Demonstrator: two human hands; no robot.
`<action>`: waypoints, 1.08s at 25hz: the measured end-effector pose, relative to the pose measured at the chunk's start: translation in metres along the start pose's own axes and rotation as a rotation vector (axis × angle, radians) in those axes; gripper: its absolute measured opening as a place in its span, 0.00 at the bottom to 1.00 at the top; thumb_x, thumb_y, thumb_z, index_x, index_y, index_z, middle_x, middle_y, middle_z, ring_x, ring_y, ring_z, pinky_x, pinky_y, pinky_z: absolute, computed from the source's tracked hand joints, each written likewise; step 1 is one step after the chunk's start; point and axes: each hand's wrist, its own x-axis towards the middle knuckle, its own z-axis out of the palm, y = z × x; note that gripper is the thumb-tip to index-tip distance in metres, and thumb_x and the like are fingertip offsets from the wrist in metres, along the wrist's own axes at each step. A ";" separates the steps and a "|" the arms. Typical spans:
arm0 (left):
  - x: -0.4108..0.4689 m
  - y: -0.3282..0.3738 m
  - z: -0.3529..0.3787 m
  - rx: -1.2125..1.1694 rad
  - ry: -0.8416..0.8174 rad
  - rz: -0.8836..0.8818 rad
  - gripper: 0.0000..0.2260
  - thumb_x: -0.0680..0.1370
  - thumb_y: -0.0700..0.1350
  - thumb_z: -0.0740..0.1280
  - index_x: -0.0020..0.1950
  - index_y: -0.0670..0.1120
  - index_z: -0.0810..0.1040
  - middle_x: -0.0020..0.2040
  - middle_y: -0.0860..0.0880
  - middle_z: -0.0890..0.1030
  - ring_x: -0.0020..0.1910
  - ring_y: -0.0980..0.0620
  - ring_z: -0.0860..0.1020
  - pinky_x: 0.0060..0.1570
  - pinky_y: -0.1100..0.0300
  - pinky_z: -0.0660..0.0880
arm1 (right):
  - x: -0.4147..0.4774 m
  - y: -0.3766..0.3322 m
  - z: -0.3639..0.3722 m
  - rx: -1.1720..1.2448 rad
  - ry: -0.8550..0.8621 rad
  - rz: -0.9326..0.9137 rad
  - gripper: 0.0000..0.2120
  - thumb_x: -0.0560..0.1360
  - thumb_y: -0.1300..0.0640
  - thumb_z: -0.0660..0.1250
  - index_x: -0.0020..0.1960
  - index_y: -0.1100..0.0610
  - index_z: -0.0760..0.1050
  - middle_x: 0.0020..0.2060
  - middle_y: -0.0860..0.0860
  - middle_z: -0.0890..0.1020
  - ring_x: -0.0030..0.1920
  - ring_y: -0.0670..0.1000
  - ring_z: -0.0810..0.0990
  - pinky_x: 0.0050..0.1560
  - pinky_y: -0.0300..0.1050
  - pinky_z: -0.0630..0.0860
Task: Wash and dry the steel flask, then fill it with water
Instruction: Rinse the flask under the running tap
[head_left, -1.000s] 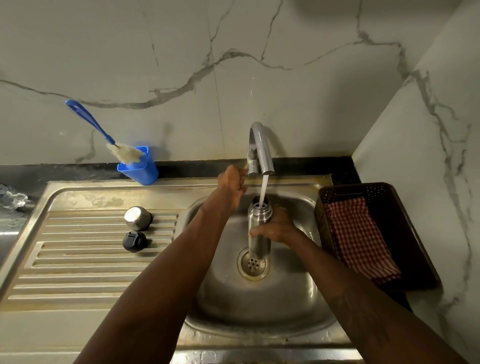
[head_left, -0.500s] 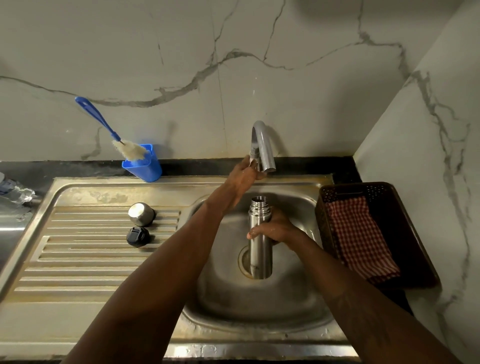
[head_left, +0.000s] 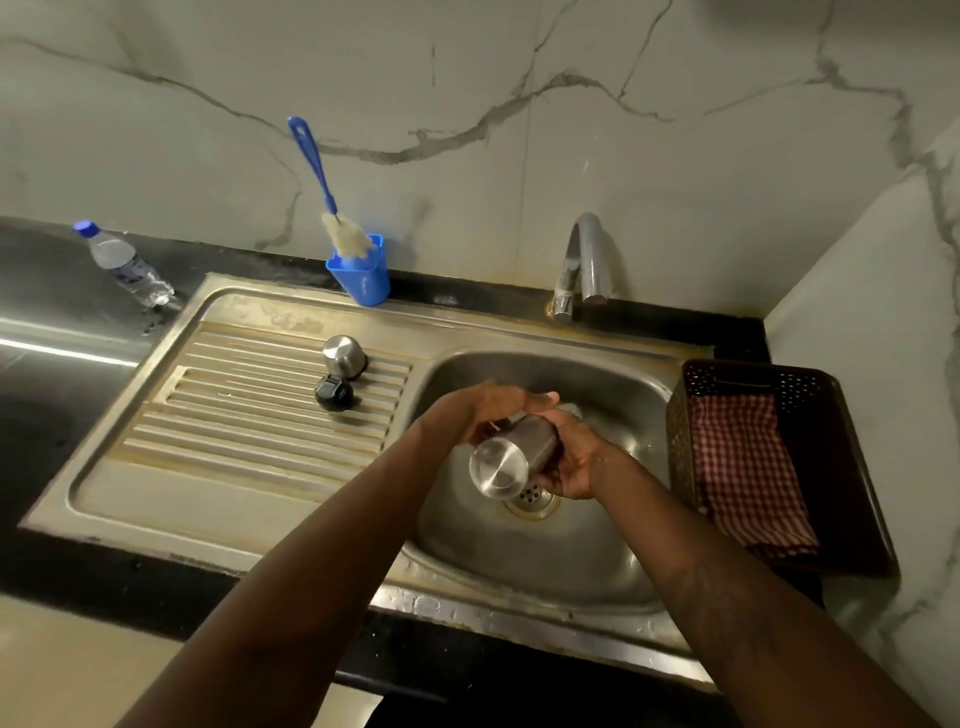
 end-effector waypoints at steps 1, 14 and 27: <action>-0.001 -0.001 -0.003 -0.041 -0.033 -0.002 0.46 0.62 0.77 0.74 0.68 0.46 0.77 0.58 0.40 0.84 0.55 0.40 0.85 0.59 0.44 0.81 | -0.001 0.001 0.002 0.043 -0.004 0.011 0.38 0.65 0.33 0.78 0.64 0.59 0.80 0.50 0.58 0.87 0.48 0.57 0.87 0.41 0.49 0.86; -0.073 0.012 -0.002 -0.368 0.096 0.146 0.34 0.75 0.71 0.68 0.68 0.46 0.77 0.62 0.40 0.81 0.58 0.41 0.82 0.41 0.56 0.83 | -0.034 0.001 0.018 0.455 -0.148 0.125 0.36 0.76 0.34 0.67 0.61 0.68 0.75 0.43 0.65 0.83 0.30 0.56 0.85 0.21 0.39 0.78; -0.087 -0.034 -0.040 -0.390 -0.052 0.108 0.27 0.79 0.65 0.68 0.63 0.42 0.79 0.54 0.40 0.85 0.48 0.45 0.85 0.45 0.52 0.85 | -0.043 0.009 0.069 0.131 0.040 -0.014 0.33 0.71 0.32 0.71 0.59 0.60 0.81 0.50 0.56 0.87 0.45 0.54 0.84 0.37 0.42 0.80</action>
